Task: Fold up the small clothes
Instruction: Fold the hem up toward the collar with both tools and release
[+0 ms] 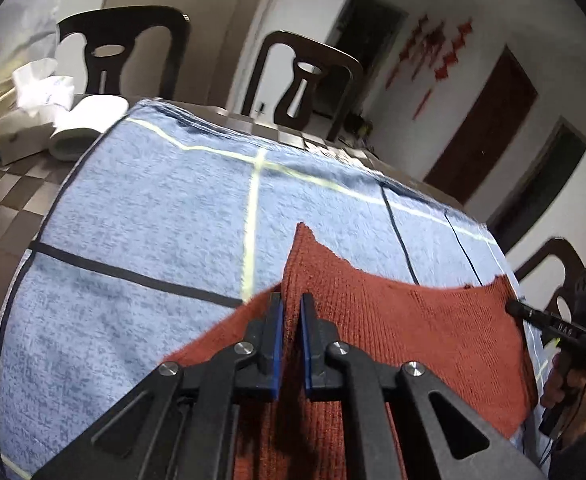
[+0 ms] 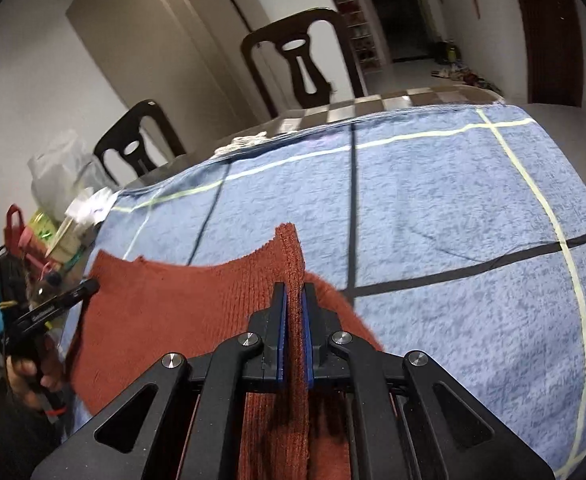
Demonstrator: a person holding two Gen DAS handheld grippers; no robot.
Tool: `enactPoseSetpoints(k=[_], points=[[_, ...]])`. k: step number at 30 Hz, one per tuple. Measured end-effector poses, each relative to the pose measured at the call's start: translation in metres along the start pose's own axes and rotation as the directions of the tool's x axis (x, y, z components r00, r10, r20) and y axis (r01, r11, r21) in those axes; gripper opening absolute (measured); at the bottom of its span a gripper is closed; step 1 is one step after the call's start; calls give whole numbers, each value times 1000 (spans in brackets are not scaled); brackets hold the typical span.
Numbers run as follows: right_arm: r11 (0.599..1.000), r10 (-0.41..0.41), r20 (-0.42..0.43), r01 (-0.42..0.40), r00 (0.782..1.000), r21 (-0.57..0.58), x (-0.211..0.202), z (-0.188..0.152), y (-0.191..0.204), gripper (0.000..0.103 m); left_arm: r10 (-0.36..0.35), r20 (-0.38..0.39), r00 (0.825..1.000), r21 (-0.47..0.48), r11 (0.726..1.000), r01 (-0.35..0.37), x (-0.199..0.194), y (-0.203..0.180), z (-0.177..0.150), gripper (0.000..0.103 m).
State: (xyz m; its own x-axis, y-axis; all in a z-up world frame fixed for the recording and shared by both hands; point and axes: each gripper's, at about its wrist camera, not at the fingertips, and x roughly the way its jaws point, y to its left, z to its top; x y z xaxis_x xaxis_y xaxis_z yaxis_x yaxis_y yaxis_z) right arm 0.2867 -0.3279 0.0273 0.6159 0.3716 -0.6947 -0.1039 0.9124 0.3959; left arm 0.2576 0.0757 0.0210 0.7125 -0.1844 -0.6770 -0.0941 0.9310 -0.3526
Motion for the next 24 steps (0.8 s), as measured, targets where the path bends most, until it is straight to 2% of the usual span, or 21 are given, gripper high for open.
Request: enactPoseSetpoints(k=[3,6,7,8,11,16,18,20,24], points=[[999,-34,-40,35,999,29,18,-2,-10,7,33,-37,999,-19,999,-34,13,8,-4,9],[997,4,-39,-1,999,77,21,-3,-20,7,48,-43,998,-14,999,-49,18,8,-10,10],[996,6,-36,-3,999,85,18,-4,-23,11,50,-49,998,-11,999,-50,18,8,-9,11],[996,-9,-24,11,1000,84,14,-4,-22,18,54,-53,997,-8,998,-55,17,8,-8,13],[995,-89,19,88,996,39,-6,-7,-12,20,67,-52,996,6,998,-67,6,8,-8,13],[996,-78,71,81,994,-36,-48,-32,18,21,101,14,995,67,992,-102,-38,-2,-21,13],[993,-53,60,59,997,-104,-57,-55,43,21,83,33,996,98,992,-85,-55,-14,-32,16],[987,-34,40,40,999,-154,-58,-74,62,21,33,30,999,143,989,-37,-66,-33,-50,21],[975,7,1,-7,1000,-222,-48,-103,95,21,-53,-29,998,228,972,59,-63,-76,-81,21]])
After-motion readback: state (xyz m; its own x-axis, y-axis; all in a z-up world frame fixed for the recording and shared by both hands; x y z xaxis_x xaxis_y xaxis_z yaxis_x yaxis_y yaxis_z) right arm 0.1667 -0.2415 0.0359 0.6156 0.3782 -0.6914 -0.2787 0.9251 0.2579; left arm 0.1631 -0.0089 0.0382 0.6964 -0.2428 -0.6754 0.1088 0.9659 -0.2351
